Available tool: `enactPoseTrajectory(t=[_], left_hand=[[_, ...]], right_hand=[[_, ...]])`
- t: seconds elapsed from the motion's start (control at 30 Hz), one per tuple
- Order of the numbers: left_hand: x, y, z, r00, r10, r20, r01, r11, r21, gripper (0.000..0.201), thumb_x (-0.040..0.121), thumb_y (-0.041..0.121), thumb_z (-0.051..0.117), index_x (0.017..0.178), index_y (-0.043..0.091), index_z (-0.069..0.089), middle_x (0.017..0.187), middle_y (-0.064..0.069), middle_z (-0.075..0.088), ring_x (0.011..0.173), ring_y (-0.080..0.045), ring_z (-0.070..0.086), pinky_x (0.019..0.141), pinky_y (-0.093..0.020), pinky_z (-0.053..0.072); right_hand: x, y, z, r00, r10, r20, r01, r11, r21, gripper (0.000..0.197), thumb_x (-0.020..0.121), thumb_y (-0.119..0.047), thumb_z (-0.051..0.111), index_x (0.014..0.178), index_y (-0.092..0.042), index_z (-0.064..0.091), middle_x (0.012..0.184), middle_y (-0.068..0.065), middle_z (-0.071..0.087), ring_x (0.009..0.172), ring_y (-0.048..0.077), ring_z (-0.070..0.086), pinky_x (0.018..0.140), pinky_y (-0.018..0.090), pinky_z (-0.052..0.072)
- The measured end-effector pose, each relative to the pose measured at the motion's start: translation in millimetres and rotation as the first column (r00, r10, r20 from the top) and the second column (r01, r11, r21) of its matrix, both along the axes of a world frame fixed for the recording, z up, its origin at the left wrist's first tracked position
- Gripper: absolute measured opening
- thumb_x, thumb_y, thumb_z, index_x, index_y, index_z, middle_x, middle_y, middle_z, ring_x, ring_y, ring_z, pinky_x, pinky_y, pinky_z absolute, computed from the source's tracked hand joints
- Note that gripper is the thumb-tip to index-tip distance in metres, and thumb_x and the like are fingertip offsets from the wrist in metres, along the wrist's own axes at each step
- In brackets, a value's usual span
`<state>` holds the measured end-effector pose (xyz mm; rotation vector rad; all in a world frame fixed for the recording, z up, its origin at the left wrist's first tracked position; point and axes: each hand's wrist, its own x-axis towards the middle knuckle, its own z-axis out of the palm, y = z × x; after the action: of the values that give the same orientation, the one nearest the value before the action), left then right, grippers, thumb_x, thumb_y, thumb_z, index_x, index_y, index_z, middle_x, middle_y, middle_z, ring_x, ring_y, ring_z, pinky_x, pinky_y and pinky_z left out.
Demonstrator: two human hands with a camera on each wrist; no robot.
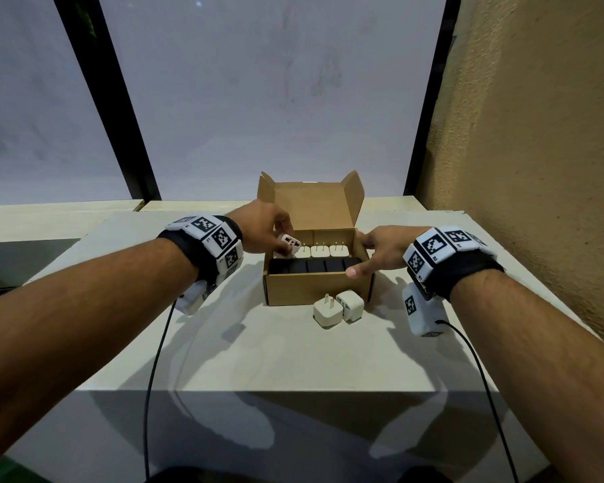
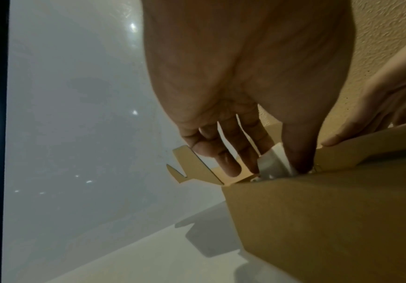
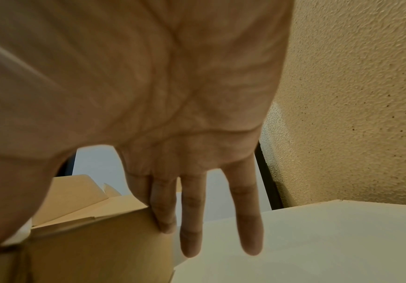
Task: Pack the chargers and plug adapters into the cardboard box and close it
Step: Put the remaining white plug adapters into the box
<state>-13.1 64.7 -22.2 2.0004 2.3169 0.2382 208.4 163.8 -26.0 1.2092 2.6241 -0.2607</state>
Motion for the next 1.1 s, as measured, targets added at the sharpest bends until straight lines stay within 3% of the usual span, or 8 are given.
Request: enactPoseTrajectory(t=[0.1,0.33,0.7,0.8,0.93,1.03,1.1], left_hand=[[-2,1,-3,0.999,0.036,-0.015,-0.035,0.999,0.003,0.032,0.077,0.038,0.078,0.100,0.017,0.069,0.101,0.001,0.068,0.084,-0.013,0.055,0.063,-0.022,0.038],[-6,-3,-7,0.982,0.101,-0.159,-0.107,0.994,-0.033,0.039,0.082,0.056,0.064,0.101,0.022,0.067,0.105,0.002,0.069,0.090,-0.017,0.059,0.072,-0.027,0.042],[-3,1,-12,0.958,0.112,-0.266,-0.125,0.992,-0.034,0.042,0.082,0.055,0.063,0.109,0.023,0.069,0.113,0.001,0.066,0.103,-0.021,0.059,0.083,-0.035,0.051],[7,-9,-8,0.963,0.068,-0.262,-0.053,0.997,0.064,0.044,0.086,0.050,0.061,0.119,0.021,0.064,0.126,0.002,0.059,0.114,-0.021,0.053,0.091,-0.036,0.048],[36,-29,0,0.975,-0.132,-0.181,0.166,0.968,0.187,0.030,0.087,0.041,0.063,0.111,0.023,0.068,0.118,0.004,0.059,0.106,-0.016,0.055,0.085,-0.030,0.048],[66,-46,0,0.948,-0.299,-0.106,0.311,0.942,0.125,0.026,0.086,0.040,0.064,0.108,0.025,0.069,0.109,0.006,0.059,0.093,-0.011,0.056,0.074,-0.027,0.048],[83,-54,-9,0.918,-0.378,-0.117,0.386,0.921,0.056,0.030,0.085,0.037,0.066,0.113,0.025,0.067,0.112,0.005,0.059,0.094,-0.013,0.057,0.076,-0.031,0.052]], right_hand=[[1,1,0,1.000,-0.009,-0.010,0.009,1.000,-0.010,0.091,0.073,-0.073,0.059,0.140,-0.013,0.046,0.135,0.008,0.058,0.120,0.028,0.055,0.103,0.042,0.042],[2,1,0,1.000,-0.007,-0.013,0.007,1.000,-0.007,0.094,0.073,-0.074,0.058,0.143,-0.014,0.042,0.138,0.008,0.055,0.123,0.028,0.053,0.105,0.044,0.041],[2,3,-1,1.000,-0.009,-0.020,0.009,1.000,-0.006,0.093,0.072,-0.074,0.059,0.140,-0.013,0.045,0.136,0.008,0.058,0.122,0.028,0.054,0.104,0.043,0.042],[2,4,-1,1.000,-0.011,-0.019,0.010,1.000,-0.009,0.094,0.070,-0.076,0.059,0.140,-0.013,0.046,0.136,0.008,0.057,0.122,0.027,0.054,0.104,0.044,0.042],[2,3,-1,1.000,-0.010,-0.023,0.010,1.000,-0.009,0.093,0.071,-0.075,0.058,0.141,-0.015,0.045,0.136,0.007,0.057,0.122,0.027,0.054,0.104,0.043,0.041],[3,3,-1,0.999,-0.004,-0.035,0.003,1.000,-0.022,0.085,0.072,-0.073,0.060,0.138,-0.019,0.049,0.133,0.006,0.059,0.119,0.027,0.055,0.103,0.042,0.042],[4,3,-1,0.999,0.005,-0.042,-0.006,1.000,-0.024,0.081,0.072,-0.073,0.061,0.134,-0.022,0.054,0.129,0.005,0.062,0.115,0.026,0.057,0.102,0.043,0.043]])
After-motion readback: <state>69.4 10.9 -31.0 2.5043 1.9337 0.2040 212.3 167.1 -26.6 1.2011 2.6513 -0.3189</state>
